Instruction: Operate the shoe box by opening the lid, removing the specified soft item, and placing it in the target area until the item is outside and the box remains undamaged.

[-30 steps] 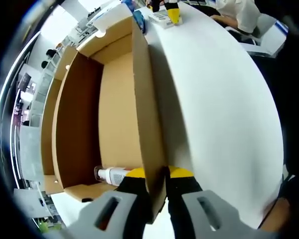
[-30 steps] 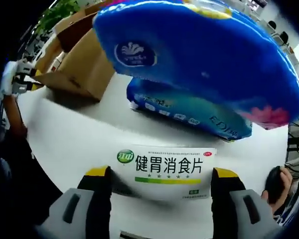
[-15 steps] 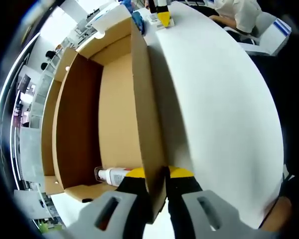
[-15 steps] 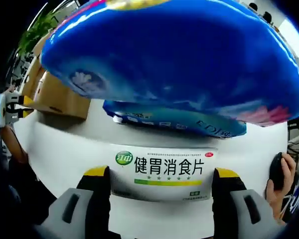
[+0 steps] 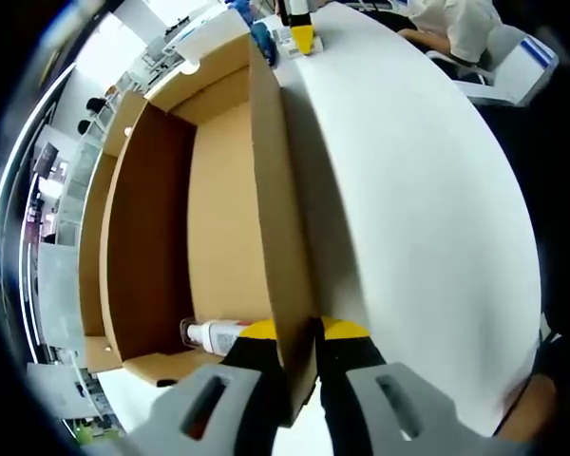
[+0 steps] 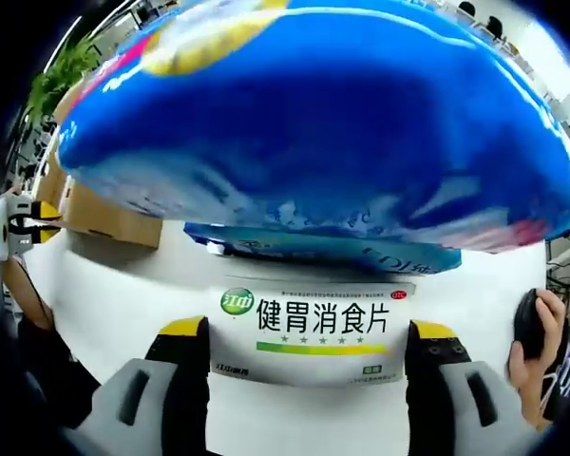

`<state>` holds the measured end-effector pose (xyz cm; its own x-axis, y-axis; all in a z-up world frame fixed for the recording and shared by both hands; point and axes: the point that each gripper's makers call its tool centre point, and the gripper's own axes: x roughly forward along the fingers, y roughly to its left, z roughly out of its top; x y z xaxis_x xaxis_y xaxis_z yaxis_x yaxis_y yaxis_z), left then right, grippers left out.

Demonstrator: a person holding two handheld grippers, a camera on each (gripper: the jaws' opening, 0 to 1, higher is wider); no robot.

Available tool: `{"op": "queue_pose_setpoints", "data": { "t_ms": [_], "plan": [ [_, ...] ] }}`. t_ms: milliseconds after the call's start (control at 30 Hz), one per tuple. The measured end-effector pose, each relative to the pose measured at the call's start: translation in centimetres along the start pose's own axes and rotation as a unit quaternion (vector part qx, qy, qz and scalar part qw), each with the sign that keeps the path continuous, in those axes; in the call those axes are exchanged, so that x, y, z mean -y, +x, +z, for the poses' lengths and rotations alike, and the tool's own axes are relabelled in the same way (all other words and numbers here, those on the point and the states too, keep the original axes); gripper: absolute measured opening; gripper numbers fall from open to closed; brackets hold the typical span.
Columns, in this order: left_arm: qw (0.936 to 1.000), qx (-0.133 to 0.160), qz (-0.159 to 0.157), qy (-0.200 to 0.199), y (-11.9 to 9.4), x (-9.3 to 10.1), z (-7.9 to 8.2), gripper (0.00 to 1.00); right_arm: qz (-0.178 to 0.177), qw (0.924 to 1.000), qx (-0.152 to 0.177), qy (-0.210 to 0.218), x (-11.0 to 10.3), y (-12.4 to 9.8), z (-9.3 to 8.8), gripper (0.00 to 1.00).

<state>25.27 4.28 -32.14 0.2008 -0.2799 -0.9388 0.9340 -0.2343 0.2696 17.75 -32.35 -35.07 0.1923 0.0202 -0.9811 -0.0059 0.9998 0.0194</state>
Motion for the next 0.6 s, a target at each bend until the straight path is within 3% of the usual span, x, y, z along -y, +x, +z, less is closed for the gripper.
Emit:
{"op": "queue_pose_setpoints", "data": {
  "t_ms": [200,333,533,600],
  "plan": [
    [1.0,0.0,0.0,0.0,0.0,-0.1,0.0,0.1,0.007,0.9995,0.021,-0.022,-0.1,-0.4,0.3,0.85],
    [1.0,0.001,-0.001,0.0,0.1,-0.1,0.1,0.1,0.015,0.9991,0.038,-0.013,0.0,-1.4,0.6,0.84],
    [1.0,0.0,-0.001,0.001,0.1,-0.2,0.1,0.1,0.017,0.9982,0.026,-0.052,-1.5,-2.5,-2.1,0.84],
    [1.0,0.0,-0.001,0.001,0.1,-0.2,0.1,0.1,0.016,0.9981,0.022,-0.055,-1.3,-2.5,-2.1,0.83]
  ]
}}
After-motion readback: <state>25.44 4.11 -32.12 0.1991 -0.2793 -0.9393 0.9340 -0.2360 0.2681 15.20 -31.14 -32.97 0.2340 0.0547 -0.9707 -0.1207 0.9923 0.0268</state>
